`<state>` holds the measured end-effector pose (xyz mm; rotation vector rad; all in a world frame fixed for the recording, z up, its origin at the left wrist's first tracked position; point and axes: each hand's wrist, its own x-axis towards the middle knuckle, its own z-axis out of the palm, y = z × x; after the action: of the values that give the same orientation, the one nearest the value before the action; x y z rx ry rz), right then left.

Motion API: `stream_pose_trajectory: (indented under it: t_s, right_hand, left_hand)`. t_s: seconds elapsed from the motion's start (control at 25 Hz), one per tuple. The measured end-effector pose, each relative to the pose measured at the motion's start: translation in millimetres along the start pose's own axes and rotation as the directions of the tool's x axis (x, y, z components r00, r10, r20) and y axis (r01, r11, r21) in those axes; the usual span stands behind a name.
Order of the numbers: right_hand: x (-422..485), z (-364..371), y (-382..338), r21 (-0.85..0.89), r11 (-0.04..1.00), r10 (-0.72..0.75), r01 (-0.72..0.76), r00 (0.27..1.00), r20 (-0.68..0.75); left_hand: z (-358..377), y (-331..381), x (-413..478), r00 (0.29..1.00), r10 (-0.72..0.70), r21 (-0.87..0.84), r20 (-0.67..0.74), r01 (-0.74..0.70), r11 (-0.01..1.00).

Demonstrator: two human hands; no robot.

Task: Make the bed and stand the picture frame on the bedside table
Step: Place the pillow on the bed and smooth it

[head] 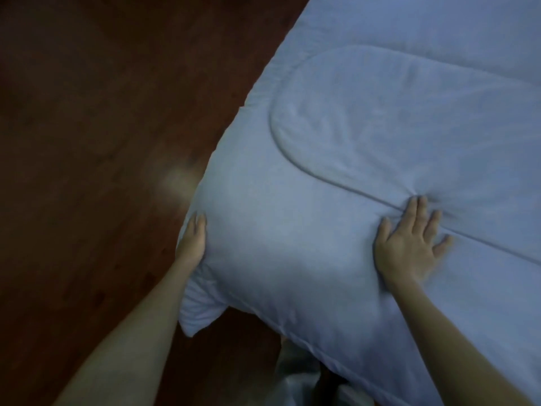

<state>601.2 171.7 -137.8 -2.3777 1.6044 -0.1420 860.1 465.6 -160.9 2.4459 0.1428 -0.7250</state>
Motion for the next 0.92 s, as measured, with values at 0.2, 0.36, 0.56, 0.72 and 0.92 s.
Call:
stream_pose_trajectory:
  t_s: [0.2, 0.36, 0.56, 0.72, 0.92]
  right_hand:
    - [6, -14, -6, 0.018, 0.987, -0.161, 0.160, 0.978, 0.130]
    - [-13, -28, 39, 0.029, 0.908, -0.418, 0.419, 0.895, 0.153]
    - [-23, -61, 203, -0.008, 0.995, -0.096, 0.096, 0.995, 0.008]
    - [-62, -98, 368, 0.001, 0.982, 0.189, -0.190, 0.978, -0.085]
    - [-130, -137, 539, -0.017, 0.903, 0.427, -0.428, 0.903, -0.051]
  left_hand:
    - [23, 15, -34, 0.893, -0.351, -0.013, -0.280, 0.362, 0.932]
    - [87, 71, -114, 0.869, 0.252, 0.199, -0.426, -0.181, 0.963]
    - [224, 138, -235, 0.666, 0.746, 0.396, 0.009, -0.687, 0.609]
    - [339, 174, -353, 0.357, 0.894, 0.249, 0.271, -0.923, 0.293]
    - [453, 218, -474, 0.014, 0.751, 0.089, 0.661, -0.994, -0.060]
